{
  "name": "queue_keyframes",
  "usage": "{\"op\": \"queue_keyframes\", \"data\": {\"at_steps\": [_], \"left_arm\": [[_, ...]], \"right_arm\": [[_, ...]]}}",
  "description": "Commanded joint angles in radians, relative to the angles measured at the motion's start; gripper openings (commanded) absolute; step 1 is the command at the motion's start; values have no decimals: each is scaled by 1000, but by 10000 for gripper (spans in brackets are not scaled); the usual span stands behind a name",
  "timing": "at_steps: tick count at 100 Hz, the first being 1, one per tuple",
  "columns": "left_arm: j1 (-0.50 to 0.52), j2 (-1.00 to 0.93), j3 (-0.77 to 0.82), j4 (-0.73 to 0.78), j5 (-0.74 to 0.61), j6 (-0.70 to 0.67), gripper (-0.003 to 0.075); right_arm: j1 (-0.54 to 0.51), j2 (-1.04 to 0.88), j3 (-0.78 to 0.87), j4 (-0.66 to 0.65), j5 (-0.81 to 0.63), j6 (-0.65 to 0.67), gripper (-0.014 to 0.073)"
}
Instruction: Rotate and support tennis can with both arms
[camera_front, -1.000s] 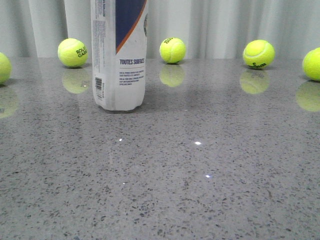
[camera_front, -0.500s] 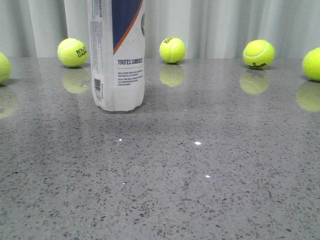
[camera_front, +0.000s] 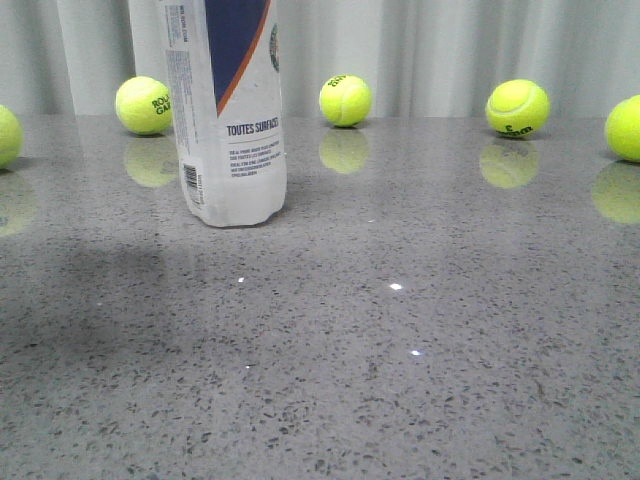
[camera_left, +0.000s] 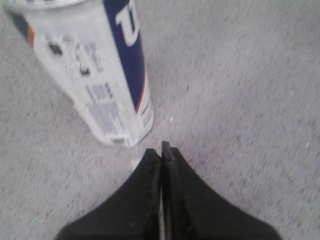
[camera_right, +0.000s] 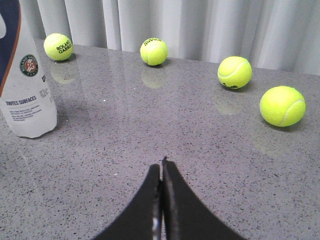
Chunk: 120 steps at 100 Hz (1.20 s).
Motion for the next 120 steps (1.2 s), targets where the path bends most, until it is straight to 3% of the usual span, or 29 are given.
{"op": "queue_keyframes", "data": {"at_steps": [1,13,34,50,65,90,110,120], "left_arm": [[2,-31,-2,25,-45,-24,-19],[40,-41,25,38,-41,-116,-18],[71,-87,47,113,-68,-118,-19],[93,-133,133,246,-285,-167,-19],[184,-194,238,231,-479,-185,-19],[347,-361,393,156,-513,-184,-19],[498,-521,598,140,-678,-184,-19],[554,-612,710,110,-694,-184,-19]], "right_arm": [[-4,8,-24,8,-76,-1,-67],[-4,8,-24,8,-76,-1,-67],[-4,8,-24,8,-76,-1,-67],[-4,8,-24,8,-76,-1,-67],[-4,8,-24,8,-76,-1,-67],[-4,8,-24,8,-76,-1,-67],[-4,8,-24,8,-76,-1,-67],[-4,8,-24,8,-76,-1,-67]]}}
